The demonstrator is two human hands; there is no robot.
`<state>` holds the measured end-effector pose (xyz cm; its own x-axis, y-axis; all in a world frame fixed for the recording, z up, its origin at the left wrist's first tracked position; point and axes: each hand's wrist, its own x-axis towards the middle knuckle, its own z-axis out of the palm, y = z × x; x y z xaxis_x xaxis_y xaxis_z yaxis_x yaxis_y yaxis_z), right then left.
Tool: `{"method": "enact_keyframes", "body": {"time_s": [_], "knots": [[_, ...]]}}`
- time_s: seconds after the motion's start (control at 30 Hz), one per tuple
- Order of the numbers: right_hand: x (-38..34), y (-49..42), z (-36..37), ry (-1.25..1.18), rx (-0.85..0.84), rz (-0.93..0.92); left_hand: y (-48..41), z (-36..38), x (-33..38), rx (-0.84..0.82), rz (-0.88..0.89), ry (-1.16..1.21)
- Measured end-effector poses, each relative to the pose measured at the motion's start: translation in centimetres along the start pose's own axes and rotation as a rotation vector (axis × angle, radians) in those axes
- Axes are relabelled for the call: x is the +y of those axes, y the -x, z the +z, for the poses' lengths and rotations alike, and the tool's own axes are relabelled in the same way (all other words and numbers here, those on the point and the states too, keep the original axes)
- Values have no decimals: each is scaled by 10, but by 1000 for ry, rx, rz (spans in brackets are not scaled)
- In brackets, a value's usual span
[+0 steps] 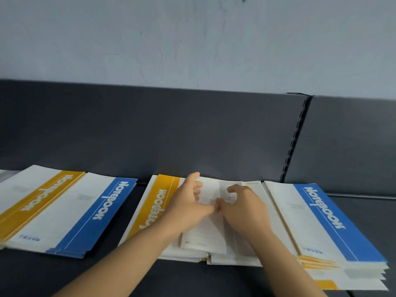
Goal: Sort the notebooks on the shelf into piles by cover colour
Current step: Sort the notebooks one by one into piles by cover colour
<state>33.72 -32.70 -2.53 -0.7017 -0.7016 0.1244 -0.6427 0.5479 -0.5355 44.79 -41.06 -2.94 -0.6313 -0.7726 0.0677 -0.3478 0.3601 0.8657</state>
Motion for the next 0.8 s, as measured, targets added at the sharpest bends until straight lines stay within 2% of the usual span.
{"method": "enact_keyframes", "body": {"time_s": [0.13, 0.23, 0.4, 0.53, 0.7, 0.8], "knots": [[0, 0, 0, -38, 6, -9, 0, 2, -2, 12, 2, -6], [-1, 0, 1, -52, -24, -6, -1, -2, -5, -15, -40, 116], [-4, 1, 0, -160, -80, 29, -3, -10, -8, 60, -52, 289], [-4, 1, 0, -277, -95, 23, -2, -14, -4, 56, -94, 303], [-7, 7, -7, -472, -82, -16, -2, -26, 11, 25, -150, 484], [-22, 11, -14, -588, -53, 25, 1, -53, 17, 9, -127, 438]]}}
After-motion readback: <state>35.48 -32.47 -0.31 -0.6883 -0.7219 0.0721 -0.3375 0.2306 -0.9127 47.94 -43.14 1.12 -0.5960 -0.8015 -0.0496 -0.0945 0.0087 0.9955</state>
